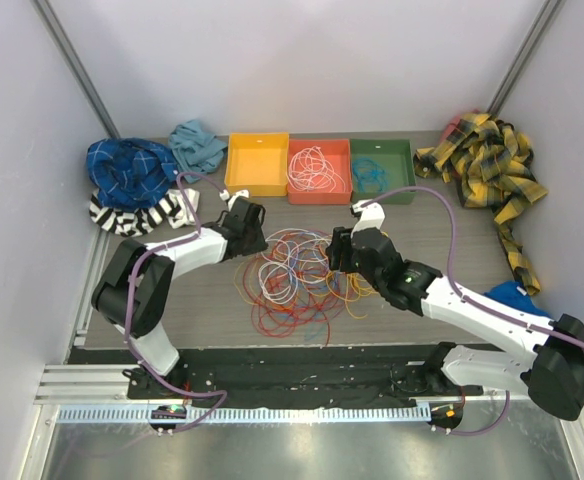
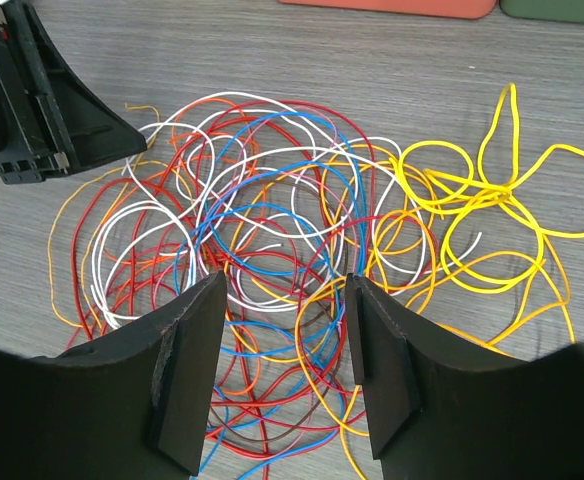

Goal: Untangle the cables

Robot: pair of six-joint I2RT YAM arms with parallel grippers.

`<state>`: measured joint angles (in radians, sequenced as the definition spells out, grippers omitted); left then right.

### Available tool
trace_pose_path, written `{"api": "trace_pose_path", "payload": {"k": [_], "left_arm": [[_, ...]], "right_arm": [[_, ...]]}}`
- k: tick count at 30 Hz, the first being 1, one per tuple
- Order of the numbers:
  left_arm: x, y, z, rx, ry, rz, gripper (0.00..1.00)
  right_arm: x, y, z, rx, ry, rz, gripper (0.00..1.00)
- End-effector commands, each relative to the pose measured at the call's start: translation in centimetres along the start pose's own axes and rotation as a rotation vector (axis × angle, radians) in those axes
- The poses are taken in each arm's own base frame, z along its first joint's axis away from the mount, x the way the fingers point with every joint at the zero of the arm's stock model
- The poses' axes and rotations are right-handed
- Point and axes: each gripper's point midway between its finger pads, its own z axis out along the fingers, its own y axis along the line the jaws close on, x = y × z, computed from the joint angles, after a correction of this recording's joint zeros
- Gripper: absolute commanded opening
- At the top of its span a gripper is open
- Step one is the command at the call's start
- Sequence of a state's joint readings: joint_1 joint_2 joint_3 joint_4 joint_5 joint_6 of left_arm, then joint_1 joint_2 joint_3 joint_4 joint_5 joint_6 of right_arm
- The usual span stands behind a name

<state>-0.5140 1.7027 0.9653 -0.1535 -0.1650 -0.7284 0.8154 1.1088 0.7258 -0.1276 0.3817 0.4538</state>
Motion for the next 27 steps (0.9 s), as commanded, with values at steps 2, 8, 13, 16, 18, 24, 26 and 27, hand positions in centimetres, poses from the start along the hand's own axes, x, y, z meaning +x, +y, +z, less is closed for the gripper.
{"api": "trace_pose_path", "payload": {"k": [2, 8, 13, 16, 18, 24, 26, 27], "left_arm": [[-2.4, -1.2, -0.3, 0.033, -0.068, -0.010, 0.27], [-2.2, -1.2, -0.1, 0.036, -0.055, -0.002, 0.04], [-5.5, -2.3, -4.4, 0.076, -0.151, -0.019, 0.00], [-9.1, -3.7, -9.4, 0.131, -0.255, -0.028, 0.00], [-12.4, -4.9, -14.9, 0.215, -0.378, -0.045, 0.00], [-18.5, -6.5, -29.1, 0.399, -0.660, -0.057, 0.00], [-19.6, -7.2, -32.9, 0.458, -0.709, -0.045, 0.00], [-19.9, -7.6, -34.1, 0.482, -0.717, -0.038, 0.00]], "right_arm": [[-0.4, 0.0, 0.2, 0.003, -0.031, 0.016, 0.58], [-0.4, -0.2, 0.1, 0.008, -0.037, 0.015, 0.58], [-0.8, -0.1, -0.3, 0.003, -0.048, 0.019, 0.58], [-1.2, 0.0, -0.5, -0.004, -0.057, 0.030, 0.58], [-1.4, 0.4, -0.6, -0.020, -0.059, 0.036, 0.58], [-2.4, 3.4, -1.0, -0.155, -0.053, 0.093, 0.58], [-3.2, 4.6, -1.3, -0.208, -0.071, 0.118, 0.58], [-4.4, 5.9, -1.9, -0.275, -0.103, 0.137, 0.59]]}}
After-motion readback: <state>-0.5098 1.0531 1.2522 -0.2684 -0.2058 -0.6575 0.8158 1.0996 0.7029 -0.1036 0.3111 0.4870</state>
